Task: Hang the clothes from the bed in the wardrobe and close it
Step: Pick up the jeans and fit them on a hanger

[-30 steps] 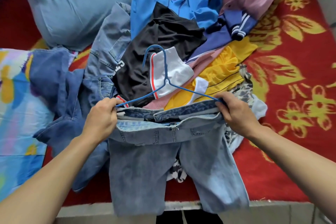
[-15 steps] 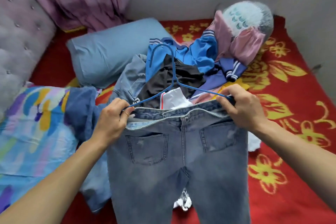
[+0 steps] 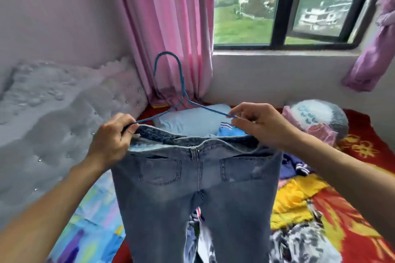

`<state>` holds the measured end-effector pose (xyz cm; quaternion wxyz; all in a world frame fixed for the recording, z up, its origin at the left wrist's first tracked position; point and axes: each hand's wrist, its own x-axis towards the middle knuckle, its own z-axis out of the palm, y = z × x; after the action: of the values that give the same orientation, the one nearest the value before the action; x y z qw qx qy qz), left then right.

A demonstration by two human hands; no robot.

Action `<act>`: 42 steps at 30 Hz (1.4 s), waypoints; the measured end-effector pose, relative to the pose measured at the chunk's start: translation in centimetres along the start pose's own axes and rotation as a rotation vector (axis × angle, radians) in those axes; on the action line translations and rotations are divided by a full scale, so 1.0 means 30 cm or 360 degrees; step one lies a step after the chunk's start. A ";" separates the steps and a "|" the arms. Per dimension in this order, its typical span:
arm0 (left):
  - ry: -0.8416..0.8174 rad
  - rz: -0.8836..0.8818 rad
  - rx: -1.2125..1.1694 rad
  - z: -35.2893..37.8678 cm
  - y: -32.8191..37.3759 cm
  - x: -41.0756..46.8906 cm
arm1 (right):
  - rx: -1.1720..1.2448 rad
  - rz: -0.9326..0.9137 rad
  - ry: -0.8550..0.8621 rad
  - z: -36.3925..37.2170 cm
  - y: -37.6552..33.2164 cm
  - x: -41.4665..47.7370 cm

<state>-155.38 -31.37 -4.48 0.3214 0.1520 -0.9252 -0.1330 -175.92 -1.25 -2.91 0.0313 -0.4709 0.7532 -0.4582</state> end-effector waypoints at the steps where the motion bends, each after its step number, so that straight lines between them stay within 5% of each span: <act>1: 0.0068 -0.0033 0.0073 -0.080 0.008 -0.024 | 0.0105 -0.0036 -0.0105 -0.007 -0.069 0.016; 15: 0.0450 -0.0671 0.1150 -0.982 0.305 -0.951 | 0.0844 -0.0378 -0.1683 0.246 -0.930 -0.212; 20: 0.0569 -0.1039 0.1250 -1.236 0.412 -1.281 | 0.0993 -0.0381 -0.1971 0.394 -1.244 -0.389; 26: 0.0718 -0.1380 0.1187 -1.505 0.485 -1.643 | 0.1097 -0.0383 -0.2054 0.616 -1.575 -0.637; 42: 0.0780 -0.1613 0.1058 -2.104 0.300 -2.347 | 0.1174 -0.0057 -0.1878 1.146 -2.301 -1.171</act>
<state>-64.45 -6.65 7.43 0.3562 0.6865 -0.6307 0.0637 -93.01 -7.48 13.39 0.5859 -0.6122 0.3975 -0.3521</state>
